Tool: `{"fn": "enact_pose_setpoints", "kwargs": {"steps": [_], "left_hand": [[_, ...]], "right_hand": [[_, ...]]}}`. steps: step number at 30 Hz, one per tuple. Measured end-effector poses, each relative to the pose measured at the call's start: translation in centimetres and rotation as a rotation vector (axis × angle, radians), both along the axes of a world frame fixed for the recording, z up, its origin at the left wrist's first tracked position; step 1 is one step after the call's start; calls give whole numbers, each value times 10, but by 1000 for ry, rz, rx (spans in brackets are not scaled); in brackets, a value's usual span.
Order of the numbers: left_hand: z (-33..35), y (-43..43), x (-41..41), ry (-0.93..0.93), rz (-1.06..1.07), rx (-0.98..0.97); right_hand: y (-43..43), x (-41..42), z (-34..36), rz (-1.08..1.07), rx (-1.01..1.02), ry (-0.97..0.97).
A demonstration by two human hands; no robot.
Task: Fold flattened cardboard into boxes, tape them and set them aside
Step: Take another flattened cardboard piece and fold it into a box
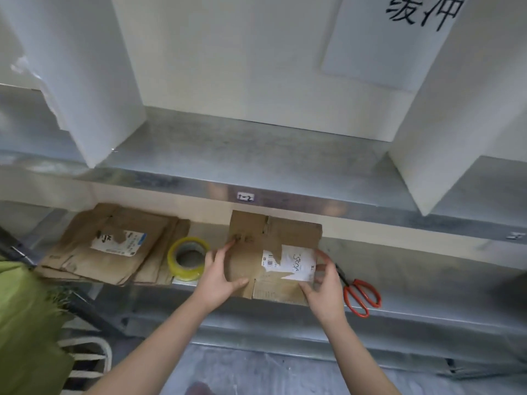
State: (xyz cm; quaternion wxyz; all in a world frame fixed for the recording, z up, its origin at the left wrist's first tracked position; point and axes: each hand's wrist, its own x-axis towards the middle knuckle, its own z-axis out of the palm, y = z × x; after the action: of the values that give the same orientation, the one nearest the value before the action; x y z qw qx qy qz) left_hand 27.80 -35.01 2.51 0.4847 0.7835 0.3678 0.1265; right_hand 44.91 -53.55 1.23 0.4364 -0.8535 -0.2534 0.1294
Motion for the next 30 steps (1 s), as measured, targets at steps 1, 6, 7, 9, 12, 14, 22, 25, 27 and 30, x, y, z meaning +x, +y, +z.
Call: {"fn": "enact_pose_setpoints", "kwargs": {"steps": [1,6,7,9,12,14,22,25,27,30], "left_hand": [[0,-5,7,-1,-3,-6],[-1,-23,37,22,-88,-107],[-1,-27,42,14,-112,-122],[-3,-35,51,-29,-136,-152],[-9,-47,59,-59,-151,-117],[-14,-52,63,-40,-152,-89],[-22,-50,68,-57,-72,15],[-18,-51,74,-107,-67,82],[-17,-55,78,-104,-114,152],[-19,-56,80,-125,-119,133]], "right_hand": [[-4,5,-1,-29,5,18],[-21,28,-6,-91,-39,4],[-24,31,-8,-101,-39,5],[-29,35,-14,-111,-8,34],[-34,39,-29,-87,10,72],[-37,42,-37,-20,-2,133],[-48,58,-20,206,14,157],[-41,68,-15,270,56,79],[-36,69,-15,319,37,44],[-30,64,-12,283,28,-3]]}}
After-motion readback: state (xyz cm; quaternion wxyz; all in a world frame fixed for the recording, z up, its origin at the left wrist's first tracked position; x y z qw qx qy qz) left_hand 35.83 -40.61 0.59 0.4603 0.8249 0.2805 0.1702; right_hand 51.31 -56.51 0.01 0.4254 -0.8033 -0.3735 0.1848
